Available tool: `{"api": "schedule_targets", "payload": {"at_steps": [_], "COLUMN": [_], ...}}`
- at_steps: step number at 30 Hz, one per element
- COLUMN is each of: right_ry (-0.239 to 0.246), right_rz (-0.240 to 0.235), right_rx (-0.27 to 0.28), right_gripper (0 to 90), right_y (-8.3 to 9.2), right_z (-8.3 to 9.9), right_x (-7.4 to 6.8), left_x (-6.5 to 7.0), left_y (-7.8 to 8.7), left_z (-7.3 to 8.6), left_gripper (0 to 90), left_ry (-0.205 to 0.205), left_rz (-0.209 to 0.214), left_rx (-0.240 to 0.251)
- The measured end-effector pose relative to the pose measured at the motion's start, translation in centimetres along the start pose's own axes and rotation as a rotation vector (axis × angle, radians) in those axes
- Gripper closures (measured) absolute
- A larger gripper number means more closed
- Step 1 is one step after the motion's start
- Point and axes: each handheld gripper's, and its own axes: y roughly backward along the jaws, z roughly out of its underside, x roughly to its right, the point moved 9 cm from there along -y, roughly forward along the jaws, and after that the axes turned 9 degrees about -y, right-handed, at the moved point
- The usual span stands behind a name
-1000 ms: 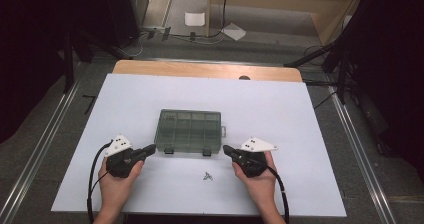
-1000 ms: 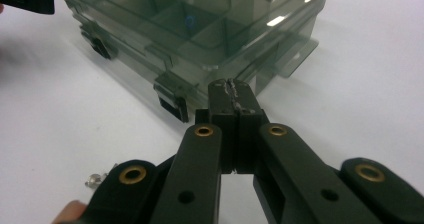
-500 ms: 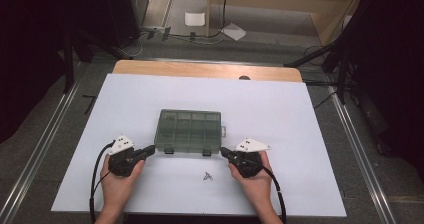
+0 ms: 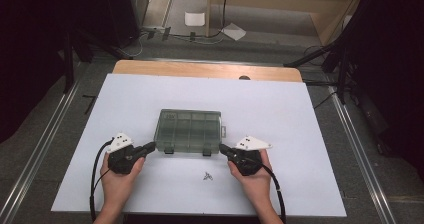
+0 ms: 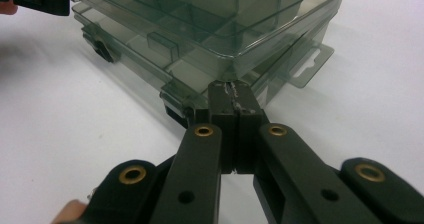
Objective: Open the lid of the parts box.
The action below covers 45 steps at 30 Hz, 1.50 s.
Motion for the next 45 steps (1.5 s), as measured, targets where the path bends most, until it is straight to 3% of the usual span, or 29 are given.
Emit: {"api": "schedule_targets", "payload": {"at_steps": [3, 5, 11, 18, 25, 29, 35, 39, 45], "right_ry": [0.002, 0.002, -0.003, -0.017, -0.012, 0.01, 0.031, 0.048, 0.077], "right_rz": [-0.002, 0.002, 0.008, 0.022, 0.049, 0.047, 0.048, 0.054, 0.059], "right_rx": [0.01, 0.019, 0.034, 0.048, 0.082, 0.107, 0.152, 0.171, 0.188], "right_gripper": [90.0, 90.0, 87.7, 80.4, 65.9, 63.0, 62.1, 61.8, 62.7], "right_y": [0.1, 0.2, 0.2, 0.3, 0.4, 0.4, 0.4, 0.3, 0.2], "right_z": [-0.4, -0.7, -1.3, -1.9, -2.7, -3.5, -5.1, -6.0, -7.2], "right_x": [0.0, 0.0, 0.0, 0.1, 0.8, 0.9, 0.8, 0.9, 1.2], "left_x": [0.0, -0.1, -0.3, -0.5, -1.0, -1.3, -1.8, -1.8, -1.9], "left_y": [0.2, 0.2, -0.1, -0.2, -0.6, -0.6, -0.7, -1.0, -1.3], "left_z": [-0.9, -1.2, -1.2, -2.1, -3.0, -3.7, -5.2, -6.2, -7.3], "left_gripper": [88.2, 80.6, 76.9, 69.9, 57.0, 55.5, 55.7, 55.9, 56.4], "left_ry": [-0.021, -0.027, -0.028, -0.053, -0.101, -0.136, -0.148, -0.185, -0.186], "left_rz": [-0.006, -0.015, -0.023, -0.049, -0.095, -0.113, -0.121, -0.125, -0.129], "left_rx": [0.015, 0.019, 0.019, 0.05, 0.082, 0.113, 0.161, 0.184, 0.212]}}
